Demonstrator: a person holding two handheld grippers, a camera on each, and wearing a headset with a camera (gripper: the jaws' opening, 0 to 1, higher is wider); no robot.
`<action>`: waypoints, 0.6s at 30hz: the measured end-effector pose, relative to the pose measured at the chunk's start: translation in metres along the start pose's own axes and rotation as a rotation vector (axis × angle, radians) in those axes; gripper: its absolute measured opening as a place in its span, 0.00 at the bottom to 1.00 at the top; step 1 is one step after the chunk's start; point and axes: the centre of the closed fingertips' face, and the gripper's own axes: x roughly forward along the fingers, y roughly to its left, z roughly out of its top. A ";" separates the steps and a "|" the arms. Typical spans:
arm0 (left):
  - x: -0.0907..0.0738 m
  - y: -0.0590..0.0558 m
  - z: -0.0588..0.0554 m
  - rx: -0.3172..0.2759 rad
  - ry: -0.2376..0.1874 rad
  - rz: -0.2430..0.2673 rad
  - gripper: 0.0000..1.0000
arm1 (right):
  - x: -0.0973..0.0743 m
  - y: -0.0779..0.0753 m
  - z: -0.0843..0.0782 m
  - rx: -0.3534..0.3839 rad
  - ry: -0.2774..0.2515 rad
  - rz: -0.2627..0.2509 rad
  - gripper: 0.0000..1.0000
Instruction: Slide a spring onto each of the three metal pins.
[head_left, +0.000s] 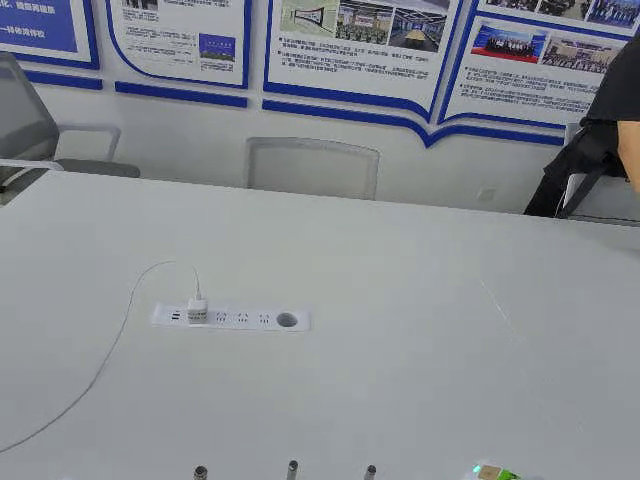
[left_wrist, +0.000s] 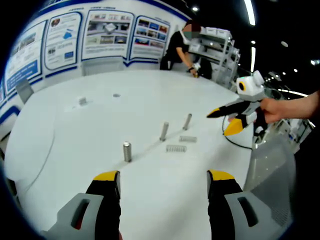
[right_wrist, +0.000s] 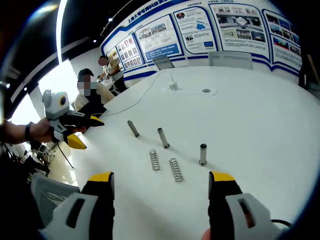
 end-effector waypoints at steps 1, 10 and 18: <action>0.001 0.000 0.000 0.002 0.001 0.001 0.72 | -0.001 -0.001 -0.001 -0.001 0.001 0.000 0.79; 0.009 -0.006 0.003 0.018 0.011 -0.012 0.73 | -0.007 0.002 -0.010 -0.008 0.020 0.011 0.82; 0.022 -0.013 0.007 0.042 0.029 -0.032 0.73 | -0.011 0.003 -0.018 -0.001 0.022 0.010 0.83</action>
